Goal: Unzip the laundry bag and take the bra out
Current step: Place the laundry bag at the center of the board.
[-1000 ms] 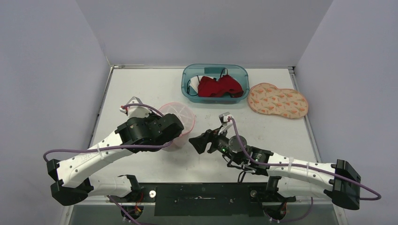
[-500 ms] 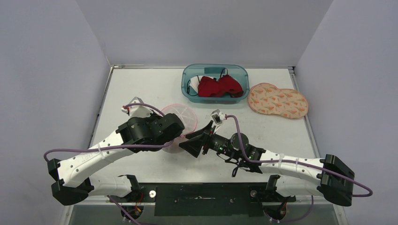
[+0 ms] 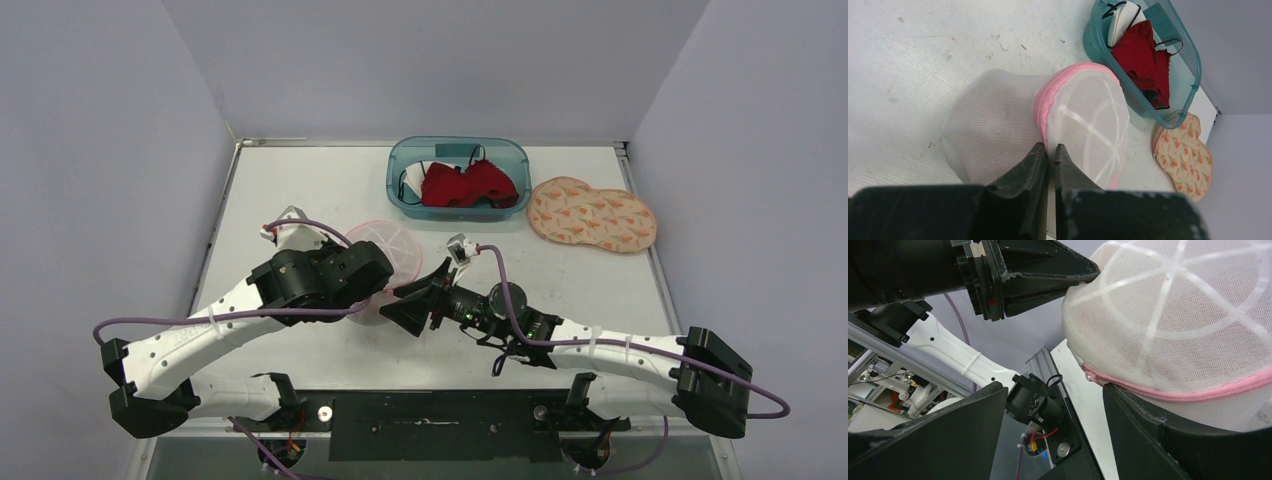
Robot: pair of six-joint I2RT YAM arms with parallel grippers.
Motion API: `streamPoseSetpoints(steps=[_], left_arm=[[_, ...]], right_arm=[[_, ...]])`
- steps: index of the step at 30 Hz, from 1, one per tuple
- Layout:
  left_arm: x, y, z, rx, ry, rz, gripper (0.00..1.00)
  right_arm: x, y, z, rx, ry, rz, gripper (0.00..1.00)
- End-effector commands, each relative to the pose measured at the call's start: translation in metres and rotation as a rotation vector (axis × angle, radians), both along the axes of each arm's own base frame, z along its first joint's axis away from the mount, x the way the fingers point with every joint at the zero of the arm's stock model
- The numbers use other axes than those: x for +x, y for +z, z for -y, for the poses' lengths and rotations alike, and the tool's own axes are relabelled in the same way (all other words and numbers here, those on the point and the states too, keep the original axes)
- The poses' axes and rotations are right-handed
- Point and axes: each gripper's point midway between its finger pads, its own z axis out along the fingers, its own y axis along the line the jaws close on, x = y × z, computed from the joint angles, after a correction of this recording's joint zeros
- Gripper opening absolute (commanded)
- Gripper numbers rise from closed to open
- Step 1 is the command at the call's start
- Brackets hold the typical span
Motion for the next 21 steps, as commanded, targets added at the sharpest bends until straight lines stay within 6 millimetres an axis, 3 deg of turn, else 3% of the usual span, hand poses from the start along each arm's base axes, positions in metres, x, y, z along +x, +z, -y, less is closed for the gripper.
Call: streamPoseSetpoints(steps=[1,13,21], left_arm=[[0.0036,0.0261,0.0060,-0.091,-0.001,0.056,0.00],[0.0031,0.0267,0.0090,-0.107,-0.013,0.057,0.00],[0.0028,0.0242,0.0100,-0.111,-0.018,0.055,0.00]], right_arm=[[0.0029,0.0084,-0.0001,0.039,-0.003,0.030,0.71],[0.0049,0.0056,-0.0020,0.029,-0.006,0.030,0.70],[0.0040,0.0134,-0.0053,0.059,0.006,0.032,0.62]])
